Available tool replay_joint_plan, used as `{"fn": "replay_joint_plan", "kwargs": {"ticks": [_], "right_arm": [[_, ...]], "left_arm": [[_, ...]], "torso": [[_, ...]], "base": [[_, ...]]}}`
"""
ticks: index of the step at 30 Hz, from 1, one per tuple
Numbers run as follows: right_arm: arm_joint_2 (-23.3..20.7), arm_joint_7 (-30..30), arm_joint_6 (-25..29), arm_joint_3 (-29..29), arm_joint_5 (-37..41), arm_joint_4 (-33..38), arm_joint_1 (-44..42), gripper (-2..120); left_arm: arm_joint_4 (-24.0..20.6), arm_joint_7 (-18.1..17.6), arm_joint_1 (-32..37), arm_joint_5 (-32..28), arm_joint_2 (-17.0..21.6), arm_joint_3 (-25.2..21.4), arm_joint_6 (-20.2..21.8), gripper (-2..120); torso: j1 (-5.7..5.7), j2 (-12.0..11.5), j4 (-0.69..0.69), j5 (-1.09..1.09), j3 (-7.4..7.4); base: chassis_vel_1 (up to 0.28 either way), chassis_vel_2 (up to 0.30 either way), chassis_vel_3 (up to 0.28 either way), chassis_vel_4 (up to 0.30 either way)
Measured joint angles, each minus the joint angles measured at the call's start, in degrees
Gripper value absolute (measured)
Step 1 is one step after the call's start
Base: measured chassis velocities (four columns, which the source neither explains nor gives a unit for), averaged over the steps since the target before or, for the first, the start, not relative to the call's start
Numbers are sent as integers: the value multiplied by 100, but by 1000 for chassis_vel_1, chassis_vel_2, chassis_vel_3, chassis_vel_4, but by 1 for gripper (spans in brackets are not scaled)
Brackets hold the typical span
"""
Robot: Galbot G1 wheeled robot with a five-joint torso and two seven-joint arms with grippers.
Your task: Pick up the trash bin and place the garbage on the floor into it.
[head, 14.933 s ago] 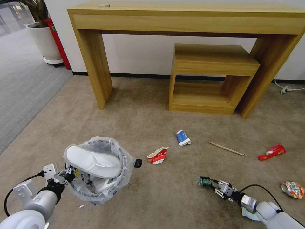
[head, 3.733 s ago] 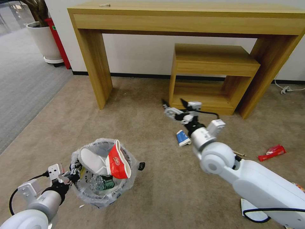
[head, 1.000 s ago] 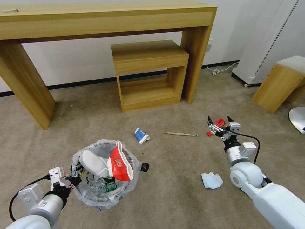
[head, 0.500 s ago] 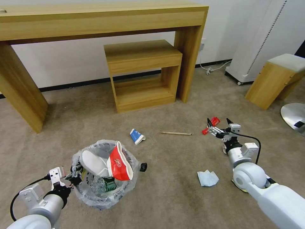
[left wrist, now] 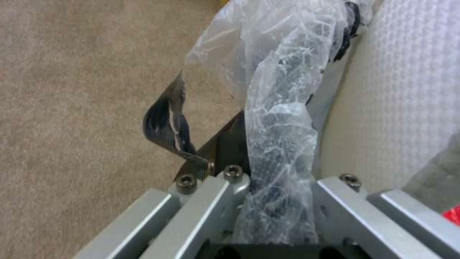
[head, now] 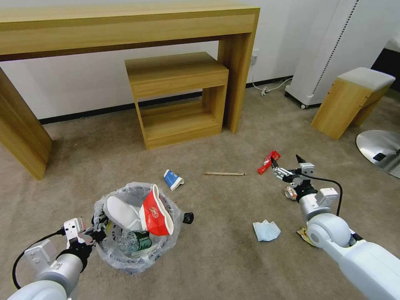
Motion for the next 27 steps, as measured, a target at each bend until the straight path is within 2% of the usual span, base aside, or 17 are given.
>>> {"fn": "replay_joint_plan", "kwargs": {"ticks": [1,4,5,6,8,9,12,14,19,25,27], "right_arm": [[0,0,0,0,0,0,0,100],[-298,-1055,322,-546,50,-345,107,100],[-298,-1055,322,-546,50,-345,107,100],[-412,-1397,447,-736,-1,-456,138,100],[-542,-1847,666,-1045,-234,-677,234,100],[-542,-1847,666,-1045,-234,-677,234,100],[-578,-2454,1028,-1334,-829,-1131,355,100],[-589,-2535,1090,-1378,-905,-1210,364,100],[-508,-2821,1404,-1529,-1228,-1919,413,100],[-488,-2557,1326,-1134,-1311,-2334,165,100],[-428,-2538,1412,-939,-1409,-2811,81,100]], "left_arm": [[0,0,0,0,0,0,0,1],[-10,-1,-1,0,-3,-5,-2,1],[-10,-1,-1,0,-3,-5,-2,1],[-10,-2,-1,1,-10,-6,-4,1],[-10,-1,0,28,-46,10,-12,1],[-10,-1,0,28,-46,10,-12,1],[-4,23,1,108,-151,66,-25,1],[4,30,-2,119,-165,72,-30,1],[44,78,-6,135,-188,63,-83,1],[44,90,-1,137,-214,60,-94,1],[45,95,-2,138,-227,62,-109,1]], "torso": [[0,0,0,0,0],[0,0,0,2,0],[0,0,0,2,0],[0,0,-1,2,0],[0,0,-2,-1,0],[0,0,-2,-1,0],[0,0,0,2,0],[0,0,0,0,0],[0,0,-1,2,0],[0,0,-1,1,0],[0,0,-2,-2,0]], "base": [[0,0,0,0],[0,0,0,0],[0,0,0,0],[0,0,0,0],[0,0,0,0],[0,0,0,0],[0,0,0,0],[0,0,0,0],[0,0,0,0],[0,0,0,0],[0,0,0,0]]}}
